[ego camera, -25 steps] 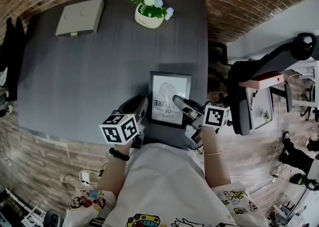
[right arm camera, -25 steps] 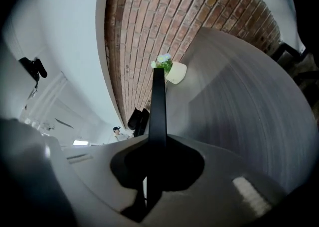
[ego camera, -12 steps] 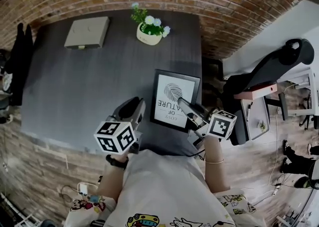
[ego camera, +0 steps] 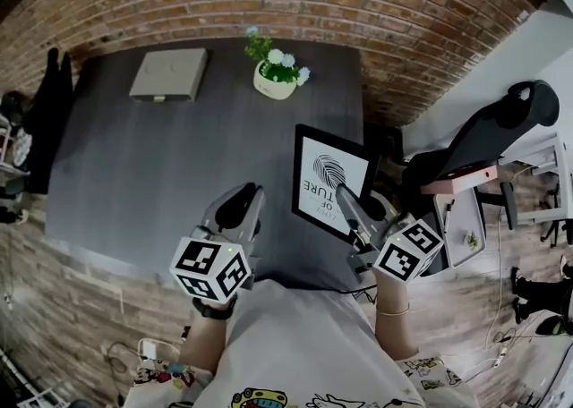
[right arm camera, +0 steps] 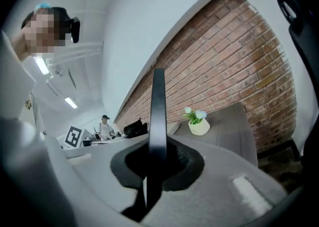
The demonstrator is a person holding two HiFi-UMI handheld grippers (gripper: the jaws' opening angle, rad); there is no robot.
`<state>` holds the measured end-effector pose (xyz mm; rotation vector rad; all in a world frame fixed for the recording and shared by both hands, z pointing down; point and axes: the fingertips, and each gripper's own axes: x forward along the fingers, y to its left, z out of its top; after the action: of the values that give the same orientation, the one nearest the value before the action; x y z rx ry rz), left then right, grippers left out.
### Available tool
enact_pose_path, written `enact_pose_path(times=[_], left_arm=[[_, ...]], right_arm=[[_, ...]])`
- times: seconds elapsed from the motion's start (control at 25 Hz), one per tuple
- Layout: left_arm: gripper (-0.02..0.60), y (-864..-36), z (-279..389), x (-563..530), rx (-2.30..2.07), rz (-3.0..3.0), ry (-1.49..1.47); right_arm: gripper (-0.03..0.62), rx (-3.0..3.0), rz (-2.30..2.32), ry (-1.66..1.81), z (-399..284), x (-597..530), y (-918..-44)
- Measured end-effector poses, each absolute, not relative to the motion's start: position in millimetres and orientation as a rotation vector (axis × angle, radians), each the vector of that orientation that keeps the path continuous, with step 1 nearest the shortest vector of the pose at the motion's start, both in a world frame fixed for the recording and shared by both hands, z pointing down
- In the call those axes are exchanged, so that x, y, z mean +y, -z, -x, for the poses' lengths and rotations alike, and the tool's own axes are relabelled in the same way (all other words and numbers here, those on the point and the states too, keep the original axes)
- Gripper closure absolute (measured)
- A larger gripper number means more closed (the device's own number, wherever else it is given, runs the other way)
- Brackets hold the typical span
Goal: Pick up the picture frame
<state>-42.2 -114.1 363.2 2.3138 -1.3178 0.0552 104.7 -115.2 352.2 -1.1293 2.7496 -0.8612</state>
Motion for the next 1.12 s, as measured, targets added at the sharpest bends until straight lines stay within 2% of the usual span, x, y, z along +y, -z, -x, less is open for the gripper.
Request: enact_pose_path(times=[0.52, 1.12], left_arm=[[0.568, -344, 20, -92, -1.364, -2.475, -0.169], [0.568, -356, 26, -87, -1.383, -2.526, -0.243]], right_arm=[[0.581, 2.888, 1.385, 0.380, -128, -87, -328], [0.582, 2.917, 1.495, 0.200, -125, -86, -331]])
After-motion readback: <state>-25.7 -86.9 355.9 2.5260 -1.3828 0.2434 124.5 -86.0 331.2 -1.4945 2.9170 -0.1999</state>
